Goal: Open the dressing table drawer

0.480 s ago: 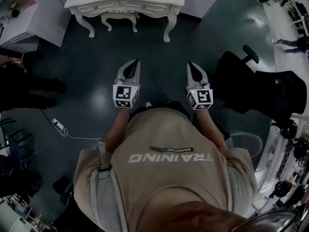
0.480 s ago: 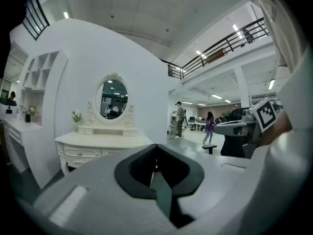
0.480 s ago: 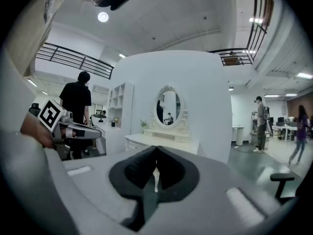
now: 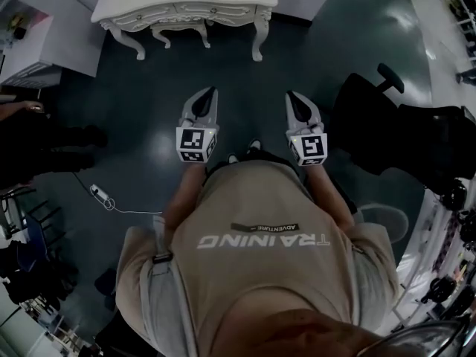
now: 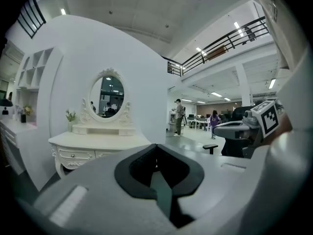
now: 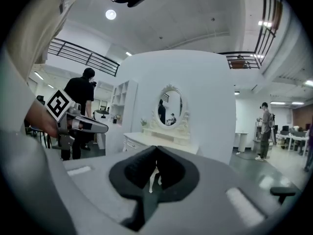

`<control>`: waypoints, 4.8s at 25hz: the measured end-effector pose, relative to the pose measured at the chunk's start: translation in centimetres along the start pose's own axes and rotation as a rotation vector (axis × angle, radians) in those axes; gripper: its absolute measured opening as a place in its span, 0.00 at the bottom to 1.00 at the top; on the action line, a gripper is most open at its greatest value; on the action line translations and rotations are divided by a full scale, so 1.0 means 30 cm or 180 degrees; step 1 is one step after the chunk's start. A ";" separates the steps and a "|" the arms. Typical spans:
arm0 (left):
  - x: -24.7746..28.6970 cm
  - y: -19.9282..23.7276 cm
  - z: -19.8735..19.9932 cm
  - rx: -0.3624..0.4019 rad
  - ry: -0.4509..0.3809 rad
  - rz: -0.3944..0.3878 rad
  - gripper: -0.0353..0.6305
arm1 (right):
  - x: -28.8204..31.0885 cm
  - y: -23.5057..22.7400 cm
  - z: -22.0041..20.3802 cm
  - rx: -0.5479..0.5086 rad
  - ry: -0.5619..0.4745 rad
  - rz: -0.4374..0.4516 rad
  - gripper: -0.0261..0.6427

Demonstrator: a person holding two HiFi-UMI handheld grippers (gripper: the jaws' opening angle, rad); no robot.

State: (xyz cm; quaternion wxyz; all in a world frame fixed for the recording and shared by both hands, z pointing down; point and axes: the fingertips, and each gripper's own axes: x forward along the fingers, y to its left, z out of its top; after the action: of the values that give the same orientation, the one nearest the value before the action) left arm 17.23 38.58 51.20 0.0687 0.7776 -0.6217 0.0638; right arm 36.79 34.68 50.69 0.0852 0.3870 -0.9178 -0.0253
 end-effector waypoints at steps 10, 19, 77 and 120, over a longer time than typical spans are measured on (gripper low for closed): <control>0.287 -0.022 0.073 0.0569 0.0235 0.0045 0.06 | 0.226 -0.243 -0.113 0.0297 -0.0016 0.0203 0.04; 0.434 0.087 -0.005 0.0222 0.0377 0.0096 0.06 | 0.374 -0.316 -0.225 0.0520 0.0115 0.0197 0.04; 1.820 1.344 0.285 0.0226 0.0339 -0.0137 0.06 | 2.257 -0.843 -0.146 0.0791 0.0237 -0.0056 0.04; 1.980 2.153 0.220 0.0110 0.0492 -0.0706 0.06 | 2.973 -0.905 -0.435 0.1252 0.1441 -0.1469 0.19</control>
State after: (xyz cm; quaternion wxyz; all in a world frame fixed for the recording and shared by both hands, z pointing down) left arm -32.71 -33.62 57.45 0.1097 0.8354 -0.5235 0.1262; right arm -2.91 -47.78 72.70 0.2021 0.5884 -0.7517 0.2190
